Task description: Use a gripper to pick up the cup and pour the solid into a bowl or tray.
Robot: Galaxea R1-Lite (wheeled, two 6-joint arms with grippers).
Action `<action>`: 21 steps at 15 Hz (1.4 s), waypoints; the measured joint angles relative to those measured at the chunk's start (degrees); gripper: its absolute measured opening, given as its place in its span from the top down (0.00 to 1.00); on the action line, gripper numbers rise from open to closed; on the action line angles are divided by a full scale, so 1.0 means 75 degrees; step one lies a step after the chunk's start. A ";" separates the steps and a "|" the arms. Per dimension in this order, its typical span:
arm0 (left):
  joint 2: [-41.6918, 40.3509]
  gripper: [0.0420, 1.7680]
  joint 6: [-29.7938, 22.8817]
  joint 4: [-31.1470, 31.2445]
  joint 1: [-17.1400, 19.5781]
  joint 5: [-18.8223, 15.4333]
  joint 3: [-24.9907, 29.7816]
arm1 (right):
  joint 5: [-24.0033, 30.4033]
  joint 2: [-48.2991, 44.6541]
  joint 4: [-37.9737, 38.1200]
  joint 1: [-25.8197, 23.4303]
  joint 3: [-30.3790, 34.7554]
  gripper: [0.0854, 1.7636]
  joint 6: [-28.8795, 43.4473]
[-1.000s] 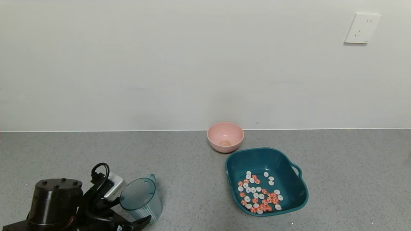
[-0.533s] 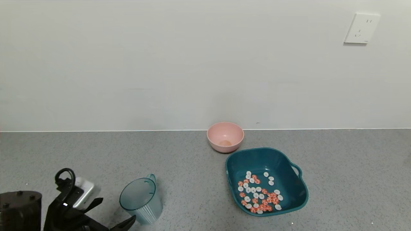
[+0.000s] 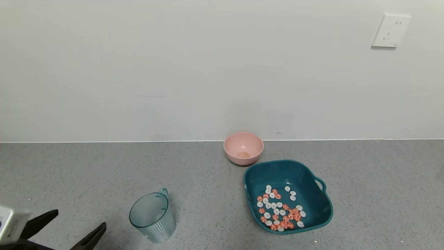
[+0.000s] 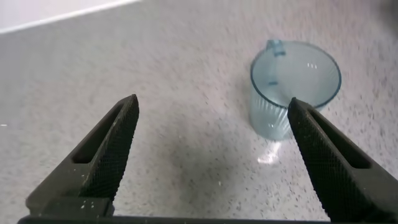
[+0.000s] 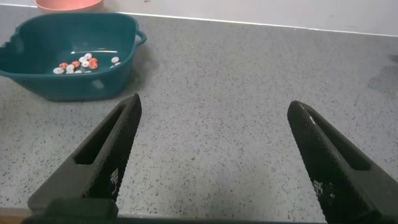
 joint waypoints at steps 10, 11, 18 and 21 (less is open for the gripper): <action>-0.3368 0.03 -0.0275 0.0717 0.1219 -0.0044 0.0190 | 0.0000 0.0000 0.0000 0.0000 0.0000 0.03 0.0000; -0.3683 0.03 -0.0320 0.0808 0.1201 -0.0037 0.0190 | 0.0000 0.0000 0.0003 0.0000 0.0000 0.03 0.0002; -0.5307 0.03 -0.0460 0.2120 0.0931 0.0049 0.0190 | 0.0000 0.0000 0.0003 0.0000 0.0000 0.03 0.0002; -0.5546 0.03 -0.0437 0.2253 0.0558 0.0076 0.0190 | 0.0000 0.0000 0.0003 0.0000 0.0000 0.03 0.0000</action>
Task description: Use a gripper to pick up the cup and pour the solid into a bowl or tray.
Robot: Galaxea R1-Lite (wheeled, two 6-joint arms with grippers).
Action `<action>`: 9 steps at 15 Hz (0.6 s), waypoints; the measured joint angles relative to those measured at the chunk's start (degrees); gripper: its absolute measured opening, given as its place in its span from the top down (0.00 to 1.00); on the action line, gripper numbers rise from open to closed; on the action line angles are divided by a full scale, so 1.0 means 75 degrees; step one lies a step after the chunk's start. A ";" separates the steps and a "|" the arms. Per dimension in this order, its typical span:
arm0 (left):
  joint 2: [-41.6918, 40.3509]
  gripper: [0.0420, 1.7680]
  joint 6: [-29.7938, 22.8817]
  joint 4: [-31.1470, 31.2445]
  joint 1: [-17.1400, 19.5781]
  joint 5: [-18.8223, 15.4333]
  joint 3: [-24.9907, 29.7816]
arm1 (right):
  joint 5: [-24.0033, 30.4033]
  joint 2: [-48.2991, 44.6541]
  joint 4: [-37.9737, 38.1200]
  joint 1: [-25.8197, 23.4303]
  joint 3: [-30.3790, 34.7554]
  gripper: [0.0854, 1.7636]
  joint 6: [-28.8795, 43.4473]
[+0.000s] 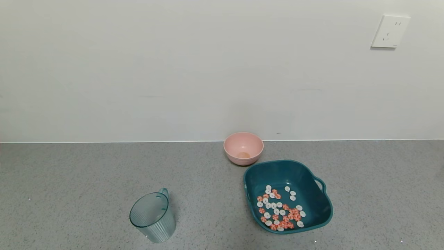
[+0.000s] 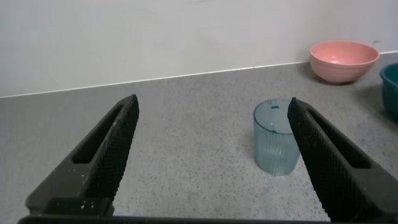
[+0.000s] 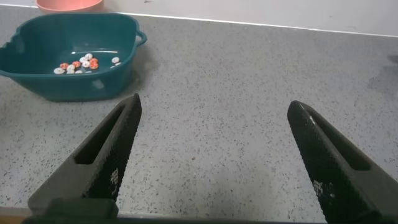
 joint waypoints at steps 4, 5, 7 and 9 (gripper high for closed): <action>-0.0419 0.03 0.0015 0.0592 -0.0239 0.0349 0.0000 | 0.0000 0.0000 0.0000 0.0000 0.0000 0.03 0.0000; -0.0691 0.03 0.0034 0.0941 -0.0309 0.0346 0.0000 | 0.0003 0.0000 -0.0003 0.0000 0.0000 0.03 0.0000; -0.1305 0.03 0.0033 0.1991 -0.0405 0.0411 -0.0003 | 0.0000 0.0000 -0.0003 0.0000 0.0000 0.03 0.0000; -0.1687 0.03 -0.0023 0.2422 -0.0457 0.0423 -0.0007 | 0.0003 0.0000 -0.0003 0.0000 0.0000 0.03 0.0000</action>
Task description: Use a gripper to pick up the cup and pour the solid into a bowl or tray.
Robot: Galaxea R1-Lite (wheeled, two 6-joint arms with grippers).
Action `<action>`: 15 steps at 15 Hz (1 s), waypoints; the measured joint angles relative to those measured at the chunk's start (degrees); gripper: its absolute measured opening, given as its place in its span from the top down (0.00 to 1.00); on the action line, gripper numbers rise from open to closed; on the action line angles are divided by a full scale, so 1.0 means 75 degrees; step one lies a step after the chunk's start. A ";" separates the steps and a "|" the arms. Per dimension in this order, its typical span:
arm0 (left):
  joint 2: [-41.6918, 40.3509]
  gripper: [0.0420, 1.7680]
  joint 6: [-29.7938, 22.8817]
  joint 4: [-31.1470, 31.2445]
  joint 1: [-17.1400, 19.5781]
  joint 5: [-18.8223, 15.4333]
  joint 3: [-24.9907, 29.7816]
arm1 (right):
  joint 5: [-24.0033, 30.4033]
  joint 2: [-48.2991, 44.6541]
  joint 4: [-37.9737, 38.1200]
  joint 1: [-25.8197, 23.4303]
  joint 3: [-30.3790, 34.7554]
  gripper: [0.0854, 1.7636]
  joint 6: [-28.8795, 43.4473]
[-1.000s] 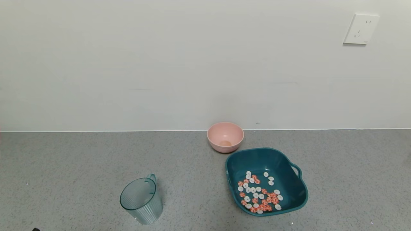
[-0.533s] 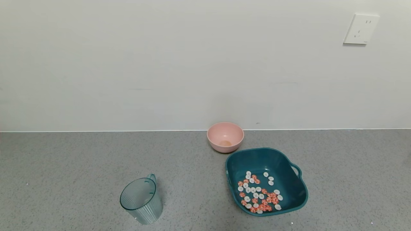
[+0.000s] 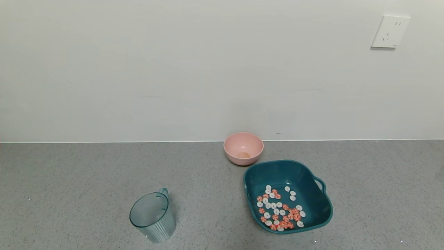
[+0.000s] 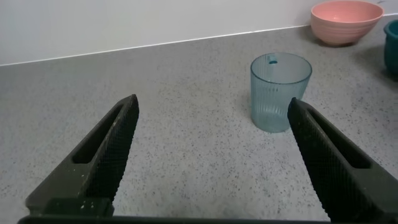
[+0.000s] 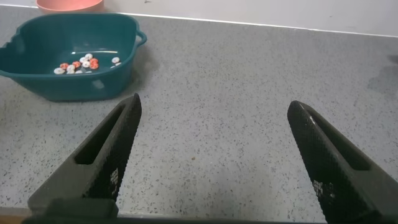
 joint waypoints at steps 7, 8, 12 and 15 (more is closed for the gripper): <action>-0.0276 0.03 -0.0080 0.0502 -0.0018 -0.0408 0.0007 | 0.0000 0.0000 0.0003 0.0000 0.0000 0.03 0.0002; -0.0280 0.03 -0.0254 0.0499 -0.0018 -0.0400 0.0007 | 0.0003 0.0000 0.0003 0.0000 0.0000 0.03 0.0000; -0.0283 0.03 -0.0840 0.0488 -0.0018 -0.0245 0.0007 | 0.0000 0.0000 0.0003 0.0000 0.0000 0.03 0.0000; -0.0283 0.03 -0.0764 0.0510 -0.0018 -0.0237 0.0007 | 0.0000 0.0000 0.0003 0.0000 0.0000 0.03 0.0002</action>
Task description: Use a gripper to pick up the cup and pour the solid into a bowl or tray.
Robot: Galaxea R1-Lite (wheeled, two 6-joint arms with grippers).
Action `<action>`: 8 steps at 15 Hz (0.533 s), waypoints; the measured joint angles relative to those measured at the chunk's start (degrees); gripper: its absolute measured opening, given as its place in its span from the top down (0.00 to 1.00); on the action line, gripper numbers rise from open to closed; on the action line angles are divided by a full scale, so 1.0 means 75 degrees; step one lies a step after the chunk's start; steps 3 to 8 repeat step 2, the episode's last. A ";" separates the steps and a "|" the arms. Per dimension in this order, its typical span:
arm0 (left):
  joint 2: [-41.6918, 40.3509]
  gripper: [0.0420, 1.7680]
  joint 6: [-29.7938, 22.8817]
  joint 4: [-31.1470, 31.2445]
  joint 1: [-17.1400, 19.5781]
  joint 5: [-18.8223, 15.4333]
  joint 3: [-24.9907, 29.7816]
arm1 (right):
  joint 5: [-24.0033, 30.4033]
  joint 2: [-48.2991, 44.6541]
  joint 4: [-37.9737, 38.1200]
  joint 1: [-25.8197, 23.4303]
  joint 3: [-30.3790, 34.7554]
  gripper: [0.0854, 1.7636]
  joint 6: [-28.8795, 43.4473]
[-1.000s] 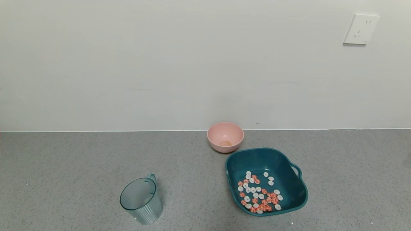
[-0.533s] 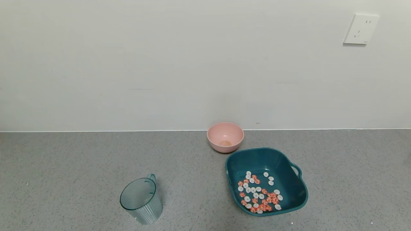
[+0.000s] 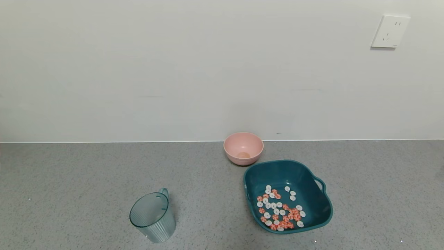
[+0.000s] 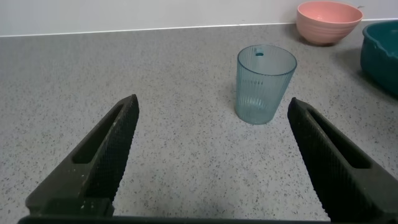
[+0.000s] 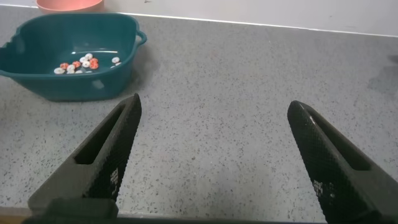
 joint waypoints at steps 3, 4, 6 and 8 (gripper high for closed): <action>-0.0003 0.03 0.0003 0.0000 0.0000 -0.0002 0.0000 | 0.0018 0.0000 0.0026 0.0000 0.0000 0.03 -0.0049; -0.0003 0.03 0.0003 0.0000 0.0000 -0.0002 0.0000 | 0.0018 0.0000 0.0026 0.0000 0.0000 0.03 -0.0049; -0.0003 0.03 0.0003 0.0000 0.0000 -0.0002 0.0000 | 0.0018 0.0000 0.0026 0.0000 0.0000 0.03 -0.0049; -0.0003 0.03 0.0003 0.0000 0.0000 -0.0002 0.0000 | 0.0018 0.0000 0.0026 0.0000 0.0000 0.03 -0.0049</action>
